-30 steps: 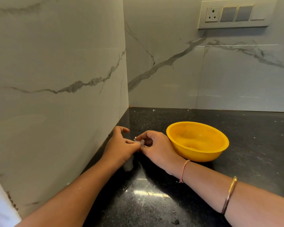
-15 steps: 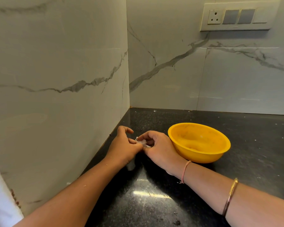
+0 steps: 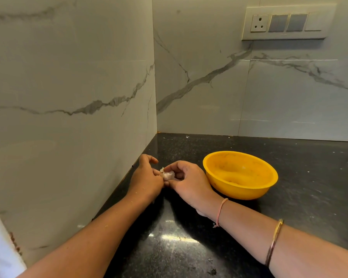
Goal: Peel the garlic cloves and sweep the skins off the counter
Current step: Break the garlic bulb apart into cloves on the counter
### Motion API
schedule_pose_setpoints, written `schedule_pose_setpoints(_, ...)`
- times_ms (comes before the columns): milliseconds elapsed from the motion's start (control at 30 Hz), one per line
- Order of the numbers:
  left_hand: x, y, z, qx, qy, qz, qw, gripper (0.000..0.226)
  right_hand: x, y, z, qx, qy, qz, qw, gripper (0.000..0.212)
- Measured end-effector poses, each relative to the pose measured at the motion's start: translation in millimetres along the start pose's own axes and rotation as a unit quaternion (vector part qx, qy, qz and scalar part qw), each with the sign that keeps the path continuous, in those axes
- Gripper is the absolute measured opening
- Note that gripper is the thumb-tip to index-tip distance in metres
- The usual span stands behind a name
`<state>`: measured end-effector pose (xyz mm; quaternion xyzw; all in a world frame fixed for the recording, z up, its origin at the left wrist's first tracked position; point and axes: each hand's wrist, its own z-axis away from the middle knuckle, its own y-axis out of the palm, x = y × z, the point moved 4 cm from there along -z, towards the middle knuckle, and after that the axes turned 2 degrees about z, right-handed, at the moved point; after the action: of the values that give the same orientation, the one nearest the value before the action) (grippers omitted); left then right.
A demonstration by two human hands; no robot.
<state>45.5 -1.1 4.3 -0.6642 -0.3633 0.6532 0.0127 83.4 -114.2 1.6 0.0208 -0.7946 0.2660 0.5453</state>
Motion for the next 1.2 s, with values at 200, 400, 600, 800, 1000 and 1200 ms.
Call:
schedule_pose_setpoints(200, -1, -4, 0, 0.006, 0.013, 0.063, 0.998, 0.034, -3, -4, -2, -0.021, 0.021, -0.044, 0.999, 0.032)
schedule_pose_setpoints(400, -2, -1, -1, 0.019, 0.028, 0.061, 0.998, 0.037, -2, -4, -2, -0.014, 0.007, -0.069, 0.998, 0.031)
schedule_pose_setpoints(600, 3, -3, -7, -0.011, 0.038, 0.015, 0.999, 0.019, -3, -5, -2, -0.022, 0.006, -0.090, 0.996, 0.030)
schedule_pose_setpoints(800, 10, -8, -13, -0.057, 0.039, -0.040, 0.997, 0.007, -2, -7, -1, -0.024, 0.012, -0.115, 0.993, 0.031)
schedule_pose_setpoints(1000, 0, -11, -7, -0.077, 0.093, -0.023, 0.992, 0.011, 0, -7, -1, -0.019, -0.014, -0.104, 0.994, 0.036)
schedule_pose_setpoints(1200, -14, -8, 4, -0.021, 0.092, 0.131, 0.987, 0.019, 7, -10, -1, -0.056, -0.099, -0.006, 0.993, 0.032)
